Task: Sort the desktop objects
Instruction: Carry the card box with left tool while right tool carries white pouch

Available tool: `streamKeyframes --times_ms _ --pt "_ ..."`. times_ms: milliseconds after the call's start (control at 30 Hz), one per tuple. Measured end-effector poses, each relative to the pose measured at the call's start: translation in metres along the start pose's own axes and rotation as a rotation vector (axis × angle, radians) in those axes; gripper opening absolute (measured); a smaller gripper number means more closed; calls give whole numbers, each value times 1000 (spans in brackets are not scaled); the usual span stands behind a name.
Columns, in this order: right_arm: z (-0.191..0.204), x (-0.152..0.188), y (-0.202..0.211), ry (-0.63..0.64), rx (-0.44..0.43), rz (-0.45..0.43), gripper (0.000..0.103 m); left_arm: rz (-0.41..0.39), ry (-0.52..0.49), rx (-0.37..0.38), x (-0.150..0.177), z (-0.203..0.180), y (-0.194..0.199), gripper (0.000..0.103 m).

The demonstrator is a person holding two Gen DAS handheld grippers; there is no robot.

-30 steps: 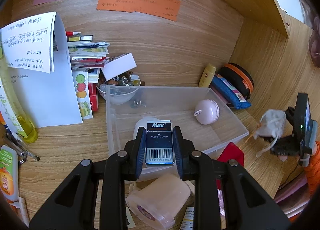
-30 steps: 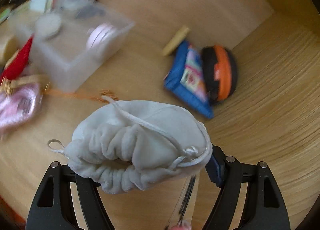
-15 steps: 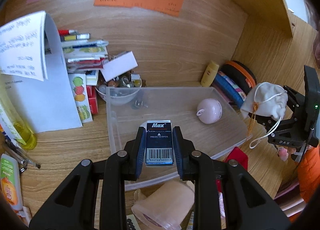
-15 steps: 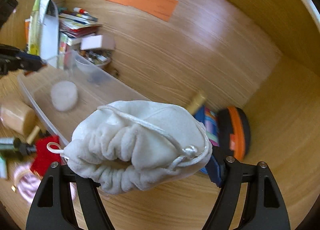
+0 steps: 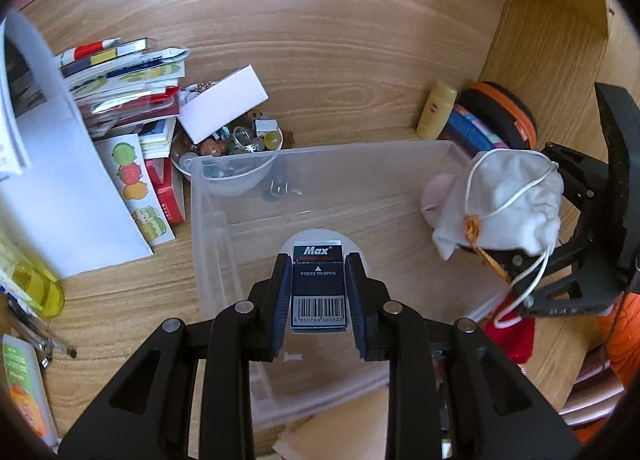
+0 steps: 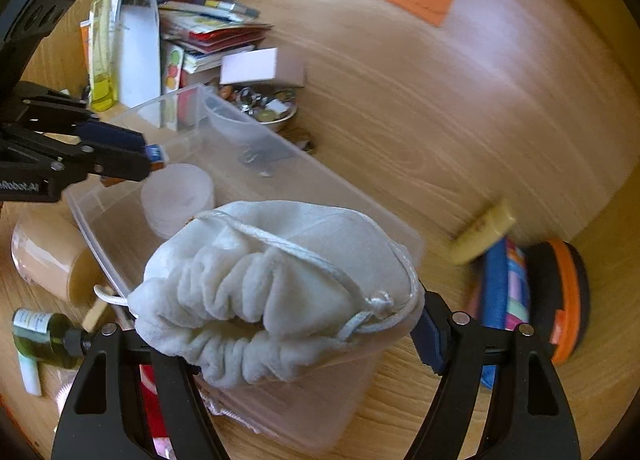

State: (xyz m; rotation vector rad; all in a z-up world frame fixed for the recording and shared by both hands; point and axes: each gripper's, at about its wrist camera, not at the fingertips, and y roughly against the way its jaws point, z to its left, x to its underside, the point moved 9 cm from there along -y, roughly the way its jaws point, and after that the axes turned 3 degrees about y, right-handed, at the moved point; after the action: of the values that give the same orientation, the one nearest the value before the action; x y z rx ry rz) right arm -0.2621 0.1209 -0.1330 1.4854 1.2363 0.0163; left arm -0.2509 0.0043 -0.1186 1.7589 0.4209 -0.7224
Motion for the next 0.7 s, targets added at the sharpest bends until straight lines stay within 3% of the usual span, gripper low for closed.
streamKeyframes --times_ms 467,567,633,700 --pt "20 -10 -35 10 -162 115 74 60 -81 -71 -11 -4 -24 26" --pt "22 -9 -38 -2 -185 138 74 60 -86 -76 -12 -5 -25 35" --pt "21 -7 -39 -7 -191 147 75 63 -83 -70 -11 -6 -27 48" --pt "22 -6 -38 -9 -196 156 75 58 -93 -77 -9 -8 -26 52"
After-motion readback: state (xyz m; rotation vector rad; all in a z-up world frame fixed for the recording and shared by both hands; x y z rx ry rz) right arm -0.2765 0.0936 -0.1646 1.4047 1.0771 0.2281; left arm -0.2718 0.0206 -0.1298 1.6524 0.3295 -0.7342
